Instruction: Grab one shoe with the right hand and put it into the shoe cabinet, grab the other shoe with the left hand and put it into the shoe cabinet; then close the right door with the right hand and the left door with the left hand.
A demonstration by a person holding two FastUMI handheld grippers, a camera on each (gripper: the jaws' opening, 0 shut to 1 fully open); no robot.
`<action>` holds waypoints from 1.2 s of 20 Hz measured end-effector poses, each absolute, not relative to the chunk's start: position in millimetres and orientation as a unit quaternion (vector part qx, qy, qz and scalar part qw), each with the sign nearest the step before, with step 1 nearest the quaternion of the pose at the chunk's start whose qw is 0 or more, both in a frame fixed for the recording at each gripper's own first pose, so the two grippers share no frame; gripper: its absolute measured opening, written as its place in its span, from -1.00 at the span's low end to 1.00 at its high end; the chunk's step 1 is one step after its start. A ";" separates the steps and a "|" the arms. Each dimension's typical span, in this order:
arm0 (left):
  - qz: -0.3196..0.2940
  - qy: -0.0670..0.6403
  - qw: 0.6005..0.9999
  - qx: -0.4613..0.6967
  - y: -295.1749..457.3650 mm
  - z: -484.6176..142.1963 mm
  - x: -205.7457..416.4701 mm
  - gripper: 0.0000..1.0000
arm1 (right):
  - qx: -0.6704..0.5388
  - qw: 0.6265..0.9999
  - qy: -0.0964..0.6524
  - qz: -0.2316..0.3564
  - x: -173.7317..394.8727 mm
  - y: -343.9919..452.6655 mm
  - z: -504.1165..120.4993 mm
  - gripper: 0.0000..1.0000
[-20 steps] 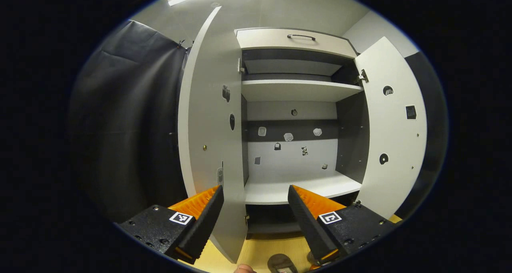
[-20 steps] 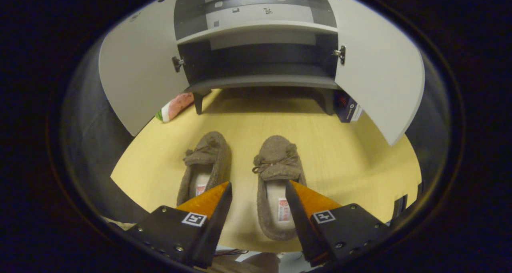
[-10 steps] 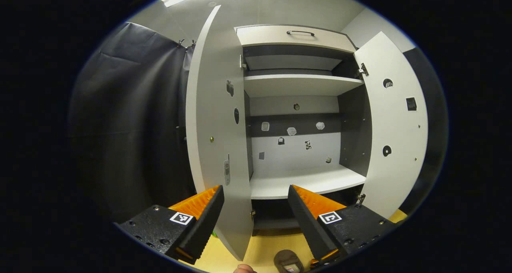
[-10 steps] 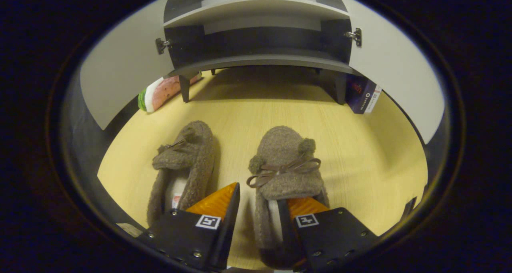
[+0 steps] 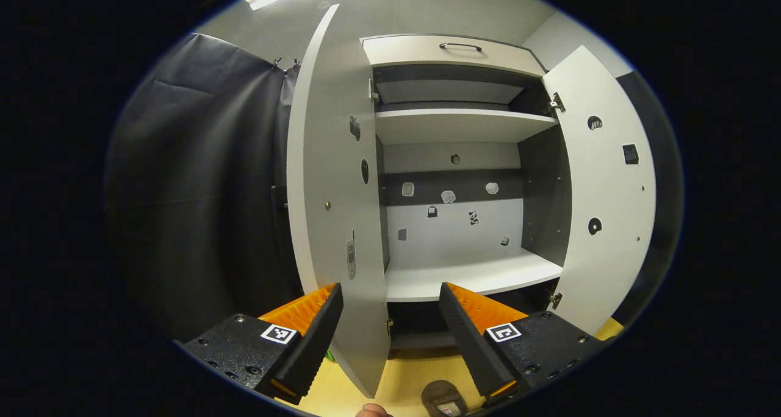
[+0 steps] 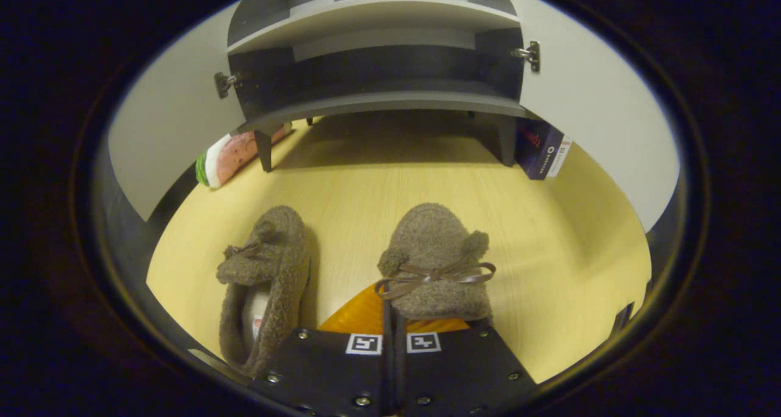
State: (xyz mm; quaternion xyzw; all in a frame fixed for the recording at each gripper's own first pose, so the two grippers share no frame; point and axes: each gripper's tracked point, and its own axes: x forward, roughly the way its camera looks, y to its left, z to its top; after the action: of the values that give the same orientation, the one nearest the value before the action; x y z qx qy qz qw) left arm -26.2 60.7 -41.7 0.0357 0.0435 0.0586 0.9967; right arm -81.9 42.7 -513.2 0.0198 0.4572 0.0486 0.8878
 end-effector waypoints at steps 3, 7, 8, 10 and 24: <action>0.056 0.047 0.997 0.037 59.5 -46.5 -23.3 0.94 | 0.015 0.905 0.421 0.051 -63.4 35.7 -471.4 -0.99; 0.053 0.050 0.997 0.034 57.9 -51.5 -20.7 0.94 | 0.008 0.934 0.353 0.055 -19.1 31.3 -392.9 -0.99; 0.052 0.052 0.997 0.031 57.9 -53.8 -20.3 0.94 | 0.003 0.941 0.335 0.056 -5.3 31.4 -371.3 -0.99; 0.051 0.055 0.997 0.028 57.5 -57.2 -20.1 0.96 | -0.013 0.950 0.308 0.056 23.9 31.1 -332.9 -0.99; 0.056 0.069 0.996 0.015 58.9 -75.6 -25.0 0.94 | -0.026 0.979 0.198 0.047 290.0 30.2 -187.8 -0.99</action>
State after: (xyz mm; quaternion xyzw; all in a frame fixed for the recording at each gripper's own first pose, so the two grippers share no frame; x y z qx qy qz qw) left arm -25.0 58.9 -75.6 0.0155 0.0689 0.0559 0.9959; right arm 290.0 30.2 -187.8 -0.0256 0.1981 0.0471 0.9787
